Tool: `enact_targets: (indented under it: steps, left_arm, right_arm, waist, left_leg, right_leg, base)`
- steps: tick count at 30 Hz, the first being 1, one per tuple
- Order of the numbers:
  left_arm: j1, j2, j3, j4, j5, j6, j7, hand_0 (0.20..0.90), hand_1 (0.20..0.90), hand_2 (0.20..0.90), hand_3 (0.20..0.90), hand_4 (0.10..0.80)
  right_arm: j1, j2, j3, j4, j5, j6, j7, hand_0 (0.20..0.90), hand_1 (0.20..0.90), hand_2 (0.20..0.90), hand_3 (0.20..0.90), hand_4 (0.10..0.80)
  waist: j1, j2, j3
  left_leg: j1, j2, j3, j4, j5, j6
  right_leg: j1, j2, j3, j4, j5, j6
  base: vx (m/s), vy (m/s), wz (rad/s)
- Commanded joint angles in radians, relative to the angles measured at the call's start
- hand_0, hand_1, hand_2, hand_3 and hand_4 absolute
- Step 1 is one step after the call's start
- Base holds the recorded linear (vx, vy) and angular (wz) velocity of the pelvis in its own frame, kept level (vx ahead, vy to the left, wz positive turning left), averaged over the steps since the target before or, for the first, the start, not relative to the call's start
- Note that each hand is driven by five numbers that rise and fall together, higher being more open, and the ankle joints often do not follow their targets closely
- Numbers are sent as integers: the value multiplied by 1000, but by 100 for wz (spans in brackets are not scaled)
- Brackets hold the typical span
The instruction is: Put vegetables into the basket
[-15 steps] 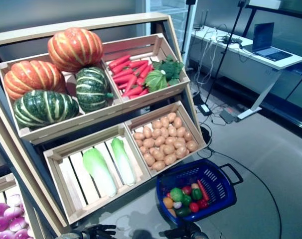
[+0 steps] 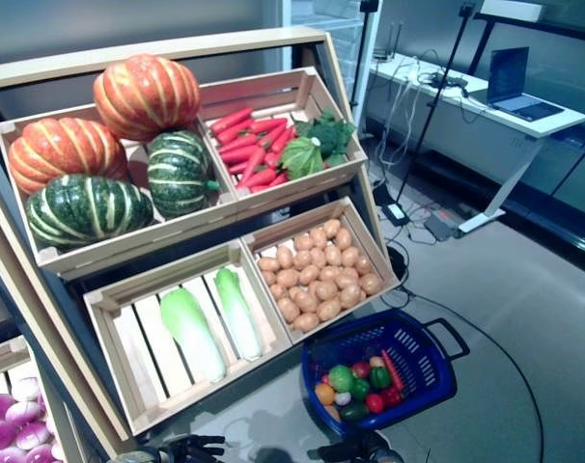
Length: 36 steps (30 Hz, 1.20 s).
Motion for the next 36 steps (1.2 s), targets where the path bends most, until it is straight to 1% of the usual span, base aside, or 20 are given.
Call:
enact_targets:
  steps: [1,2,4,5,8,10,11,13,15,18,21,23,24,27,29,31,32,33,34,36]
  left_arm:
    - [-133,11,-22,-18,36,-99,-69,900,900,900,900,800]
    - [-133,12,-24,-23,39,-107,-77,900,900,900,900,800]
    - [-138,43,-37,-141,56,-99,-129,900,900,900,900,800]
    - [-139,50,-41,-166,54,-92,-135,900,900,900,900,800]
    - [-150,126,-73,-378,49,-72,-192,900,900,900,900,800]
    - [-168,186,-89,-521,45,-99,-227,900,900,900,900,800]
    - [-180,211,-87,-592,37,-83,-245,900,900,900,900,800]
    - [-200,252,-85,-698,68,-80,-267,900,900,900,900,800]
    - [-226,293,-78,-783,64,-77,-294,900,900,900,900,800]
    - [-255,344,-55,-909,72,-72,-320,900,900,900,900,800]
    - [-282,401,-16,-1023,88,-71,-326,900,900,900,900,800]
    - [-293,439,6,-1080,124,-80,-315,900,900,900,900,800]
    - [-298,465,18,-1105,175,-103,-299,900,900,900,900,800]
    - [-304,527,51,-1147,256,-118,-293,900,900,900,900,800]
    - [-308,564,66,-1152,371,-133,-291,900,900,900,900,800]
    - [-307,597,74,-1151,418,-132,-278,900,900,900,900,800]
    - [-310,629,82,-1147,444,-125,-288,900,900,900,900,800]
    - [-309,645,90,-1144,449,-115,-291,900,900,900,900,800]
    - [-306,657,104,-1137,505,-133,-298,900,900,900,900,800]
    - [-309,698,108,-1131,543,-130,-306,900,900,900,900,800]
  right_arm:
    - [-102,1,17,13,34,-19,24,900,900,900,900,800]
    - [-101,2,18,12,33,-19,24,900,900,900,900,800]
    - [-92,-5,23,-13,25,-3,24,900,900,900,900,800]
    - [-90,-7,24,-18,24,0,24,900,900,900,900,800]
    - [-74,-32,31,-64,25,25,26,900,900,900,900,800]
    - [-70,-44,32,-71,27,27,29,900,900,900,900,800]
    - [-66,-47,29,-72,24,26,31,900,900,900,900,800]
    - [-63,-53,24,-61,23,14,39,900,900,900,900,800]
    - [-60,-55,23,-57,23,8,38,900,900,900,900,800]
    - [-54,-59,18,-44,23,-9,42,900,900,900,900,800]
    - [-41,-62,8,-31,25,-25,46,900,900,900,900,800]
    - [-34,-64,0,-26,24,-30,48,900,900,900,900,800]
    - [-27,-66,-5,-25,28,-32,47,900,900,900,900,800]
    - [-12,-72,-15,-22,29,-40,51,900,900,900,900,800]
    - [-5,-75,-22,-13,36,-49,54,900,900,900,900,800]
    - [0,-78,-24,-14,36,-49,55,900,900,900,900,800]
    - [8,-83,-30,-18,35,-51,59,900,900,900,900,800]
    - [14,-86,-30,-21,38,-54,59,900,900,900,900,800]
    - [18,-91,-35,-21,41,-54,62,900,900,900,900,800]
    - [22,-94,-36,-24,46,-54,59,900,900,900,900,800]
  waist:
    - [-7,-19,25]
    - [-7,-18,25]
    - [-12,-16,22]
    - [-13,-16,22]
    - [-16,-10,23]
    - [-15,-6,22]
    - [-14,-4,20]
    - [-11,0,18]
    - [-9,4,16]
    - [-7,8,14]
    - [-4,11,9]
    - [-1,13,5]
    - [1,14,3]
    - [7,16,0]
    - [9,17,-1]
    - [10,17,-1]
    - [10,18,-1]
    - [10,18,0]
    - [12,19,1]
    - [10,20,4]
  left_leg:
    - [0,2,-25,8,-52,-25]
    - [0,2,-24,8,-52,-25]
    - [3,3,-21,8,-53,-27]
    - [3,3,-21,8,-53,-27]
    - [2,5,-19,8,-50,-26]
    - [-2,5,-18,8,-49,-24]
    - [-4,6,-19,8,-48,-24]
    - [-8,7,-20,8,-48,-24]
    - [-12,6,-23,8,-48,-24]
    - [-16,7,-24,8,-49,-24]
    - [-18,5,-29,8,-51,-25]
    - [-20,5,-31,8,-52,-25]
    - [-20,5,-32,8,-53,-26]
    - [-24,4,-37,8,-51,-28]
    - [-25,2,-40,8,-51,-29]
    - [-25,1,-42,8,-49,-30]
    - [-28,0,-42,8,-48,-30]
    - [-30,-1,-42,8,-47,-29]
    - [-31,-1,-40,8,-47,-29]
    - [-35,-3,-42,8,-44,-30]
  right_leg:
    - [54,-41,3,5,-19,38]
    - [54,-41,3,5,-19,38]
    - [55,-41,8,5,-20,40]
    - [55,-40,8,5,-20,40]
    - [53,-40,10,5,-17,41]
    - [50,-40,11,5,-16,42]
    - [49,-41,10,5,-16,43]
    - [47,-41,8,5,-18,44]
    - [44,-42,8,5,-18,45]
    - [41,-44,5,5,-19,46]
    - [41,-46,4,5,-22,47]
    - [41,-47,2,5,-24,48]
    - [41,-48,0,5,-24,49]
    - [41,-50,-6,5,-25,49]
    - [41,-50,-10,5,-24,50]
    - [41,-49,-11,5,-24,51]
    - [39,-50,-13,5,-23,51]
    - [37,-49,-13,5,-23,50]
    - [35,-49,-16,5,-21,50]
    - [33,-49,-15,5,-20,50]
  base:
    - [0,0,0]
    - [0,0,0]
    - [0,0,0]
    - [0,0,0]
    - [0,0,0]
    - [0,0,0]
    - [0,0,0]
    - [0,0,0]
    - [0,0,0]
    - [0,0,0]
    - [0,0,0]
    - [0,0,0]
    - [0,0,0]
    - [0,0,0]
    - [18,-8,4]
    - [19,-3,5]
    - [15,1,5]
    - [12,0,5]
    - [11,-2,8]
    - [6,-3,11]
